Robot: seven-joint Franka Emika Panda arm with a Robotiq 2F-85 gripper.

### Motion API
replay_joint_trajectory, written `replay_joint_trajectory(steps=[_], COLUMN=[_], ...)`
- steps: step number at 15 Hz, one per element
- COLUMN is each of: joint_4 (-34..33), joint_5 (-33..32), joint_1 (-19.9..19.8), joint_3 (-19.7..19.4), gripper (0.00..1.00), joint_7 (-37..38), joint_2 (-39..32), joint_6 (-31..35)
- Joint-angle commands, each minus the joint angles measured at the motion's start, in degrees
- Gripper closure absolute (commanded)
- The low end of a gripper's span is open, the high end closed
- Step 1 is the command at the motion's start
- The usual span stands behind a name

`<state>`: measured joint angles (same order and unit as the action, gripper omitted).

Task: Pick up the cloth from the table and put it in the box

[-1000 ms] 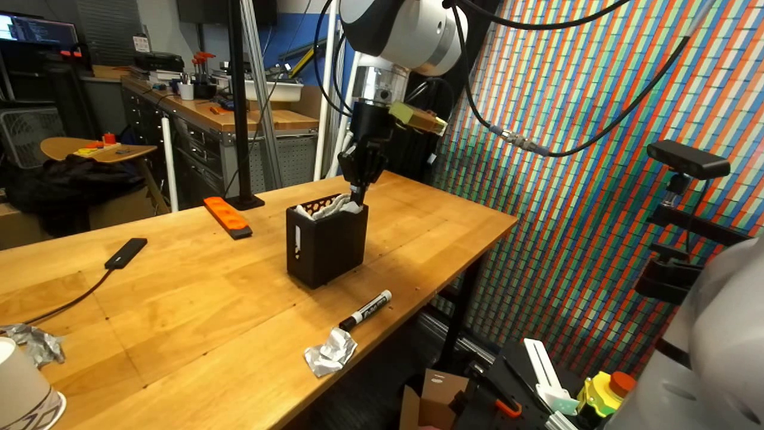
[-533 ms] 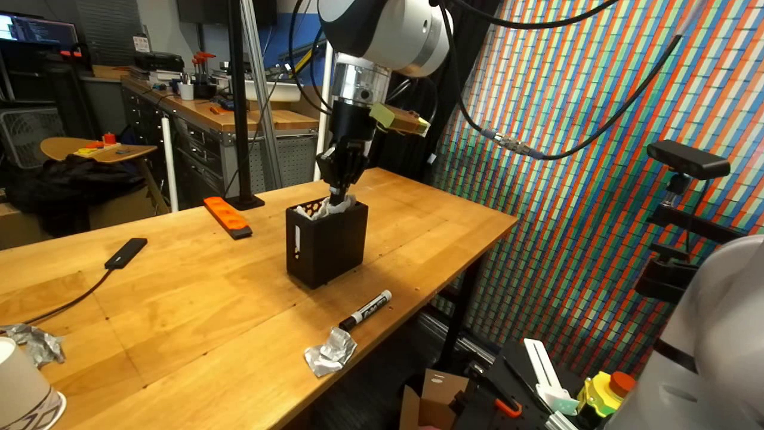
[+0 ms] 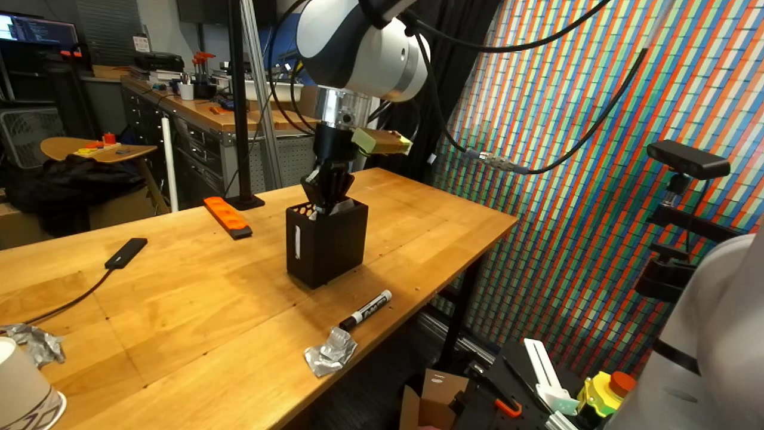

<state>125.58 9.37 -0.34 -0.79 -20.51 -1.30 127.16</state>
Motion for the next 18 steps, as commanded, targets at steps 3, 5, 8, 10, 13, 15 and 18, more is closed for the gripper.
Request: replay_joint_trajectory(steps=[3,5,8,10,13,15,18], joint_4=[0.3,0.1,-0.2,-0.1,-0.1,0.0,0.4], joint_5=[-2.3,-2.0,0.5,1.5,1.5,0.7,1.4], joint_1=[0.4,0.2,-0.3,-0.5,-0.6,-0.6,-1.1], joint_3=[1.0,1.3,1.6,1.6,1.2,0.9,0.4], gripper=[1.00,1.00,1.00,1.00,1.00,1.00,1.00], joint_7=[2.5,2.8,1.8,1.5,2.6,4.7,5.4], joint_2=[-5.4,-7.1,-8.0,-7.3,-5.1,-3.2,0.6], joint_6=[5.0,4.5,2.0,0.6,-0.2,-1.2,-2.6])
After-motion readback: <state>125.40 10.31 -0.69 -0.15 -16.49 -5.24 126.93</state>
